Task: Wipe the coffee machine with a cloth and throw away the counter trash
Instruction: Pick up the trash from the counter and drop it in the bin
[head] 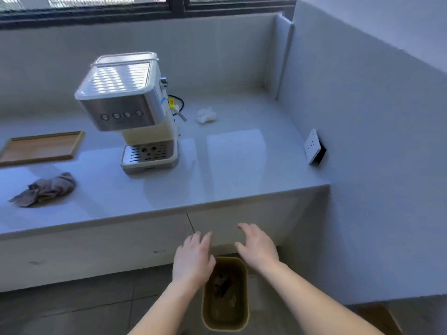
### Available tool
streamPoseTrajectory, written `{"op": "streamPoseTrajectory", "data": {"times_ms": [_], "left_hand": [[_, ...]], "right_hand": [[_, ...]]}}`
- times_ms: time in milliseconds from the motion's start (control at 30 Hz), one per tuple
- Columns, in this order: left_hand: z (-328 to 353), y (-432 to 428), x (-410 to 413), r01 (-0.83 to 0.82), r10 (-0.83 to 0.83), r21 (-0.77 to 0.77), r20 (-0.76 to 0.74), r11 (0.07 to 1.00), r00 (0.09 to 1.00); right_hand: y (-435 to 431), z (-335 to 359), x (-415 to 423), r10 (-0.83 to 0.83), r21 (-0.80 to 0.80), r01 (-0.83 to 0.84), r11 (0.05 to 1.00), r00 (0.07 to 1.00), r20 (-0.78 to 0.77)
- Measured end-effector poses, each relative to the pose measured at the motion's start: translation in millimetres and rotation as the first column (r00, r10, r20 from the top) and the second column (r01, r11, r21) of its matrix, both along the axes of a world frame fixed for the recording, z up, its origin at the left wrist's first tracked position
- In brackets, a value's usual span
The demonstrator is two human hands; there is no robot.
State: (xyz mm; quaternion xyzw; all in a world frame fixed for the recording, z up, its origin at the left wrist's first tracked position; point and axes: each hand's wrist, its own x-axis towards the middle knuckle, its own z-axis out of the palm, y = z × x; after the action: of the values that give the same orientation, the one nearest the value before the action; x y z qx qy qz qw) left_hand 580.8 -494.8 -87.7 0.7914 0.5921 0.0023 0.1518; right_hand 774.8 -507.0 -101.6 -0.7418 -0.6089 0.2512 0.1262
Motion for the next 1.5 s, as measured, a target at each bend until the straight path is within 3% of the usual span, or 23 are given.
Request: {"op": "streamPoseTrajectory", "data": {"times_ms": [267,533,900,1167,1367,1500], "left_hand": [[93,43,7,-0.023,0.016,0.208,0.035,0.978,0.999],[136,113,26,0.019,-0.049,0.284,0.099,0.959,0.994],[125,265,24,0.119,-0.143,0.163,0.15,0.979,0.978],[101,324,43,0.145,-0.155,0.071,0.16,0.987,0.975],[77,351,64,0.103,-0.106,0.025,0.115,0.994,0.988],[64,383,84,0.017,-0.024,0.074,0.099,0.997,0.995]], "right_hand": [[43,100,24,0.056,0.13,-0.061,0.99,0.998,0.04],[106,141,27,0.02,0.184,-0.032,0.982,0.998,0.064],[242,140,0,-0.116,0.119,0.107,0.987,0.991,0.065],[315,131,-7,-0.132,0.075,0.126,0.989,0.989,0.073],[355,124,26,-0.107,0.059,0.102,0.993,0.991,0.086],[395,111,57,-0.054,0.043,0.05,0.998,0.995,0.086]]}}
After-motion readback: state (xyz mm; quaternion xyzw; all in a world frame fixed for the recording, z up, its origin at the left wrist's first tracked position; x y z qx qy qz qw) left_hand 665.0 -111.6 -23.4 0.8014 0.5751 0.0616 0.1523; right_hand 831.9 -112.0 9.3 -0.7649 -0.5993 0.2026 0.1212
